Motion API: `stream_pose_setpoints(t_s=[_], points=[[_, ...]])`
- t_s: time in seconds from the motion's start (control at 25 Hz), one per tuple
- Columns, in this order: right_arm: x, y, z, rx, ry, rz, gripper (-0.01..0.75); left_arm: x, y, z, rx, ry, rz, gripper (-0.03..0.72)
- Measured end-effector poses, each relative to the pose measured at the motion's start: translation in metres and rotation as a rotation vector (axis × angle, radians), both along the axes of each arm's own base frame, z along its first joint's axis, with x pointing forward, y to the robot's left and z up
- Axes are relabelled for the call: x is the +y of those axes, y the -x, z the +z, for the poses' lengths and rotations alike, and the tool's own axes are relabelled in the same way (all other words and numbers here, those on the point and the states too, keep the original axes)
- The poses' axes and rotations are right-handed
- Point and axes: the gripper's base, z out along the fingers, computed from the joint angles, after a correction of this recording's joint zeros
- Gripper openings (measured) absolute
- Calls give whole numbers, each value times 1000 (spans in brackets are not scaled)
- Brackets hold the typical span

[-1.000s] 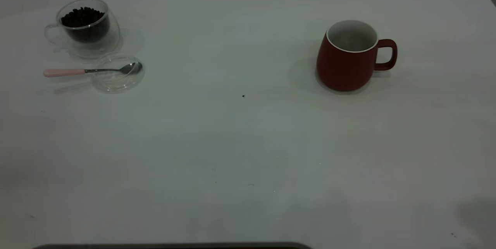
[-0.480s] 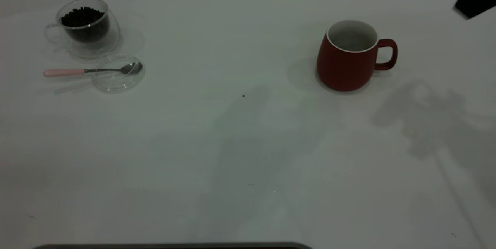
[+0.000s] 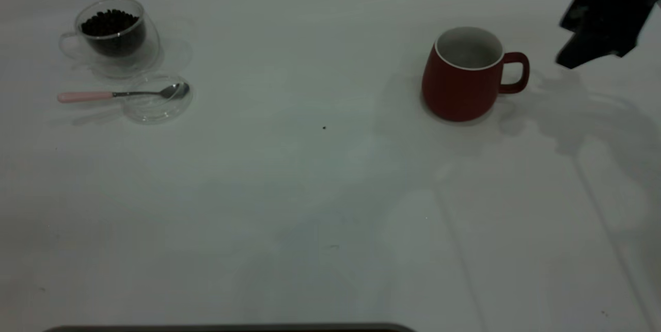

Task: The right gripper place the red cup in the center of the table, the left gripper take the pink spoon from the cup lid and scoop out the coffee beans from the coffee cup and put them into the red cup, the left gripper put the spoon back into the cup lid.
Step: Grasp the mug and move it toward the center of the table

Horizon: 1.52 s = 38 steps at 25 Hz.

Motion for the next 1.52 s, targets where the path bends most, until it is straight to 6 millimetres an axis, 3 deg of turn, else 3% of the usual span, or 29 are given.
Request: stream_pose_setpoints(t_s=[0.28,0.56,0.72,1.32,1.52], points=[[8,-4,-37,12,-104,-28,591,0,0,0,0,-1,-1,491],[30,-6,-53,37,-120,-2,591,0,0,0,0,-1,-1,491],[54,-9,-59,34,-134,26,591,0,0,0,0,-1,-1,491],[181,-18,-52,-35,-282,137,591,0,0,0,0,-1,-1,491],[189,-12,-51,-10,-307,163,591,0,0,0,0,-1,-1,491]])
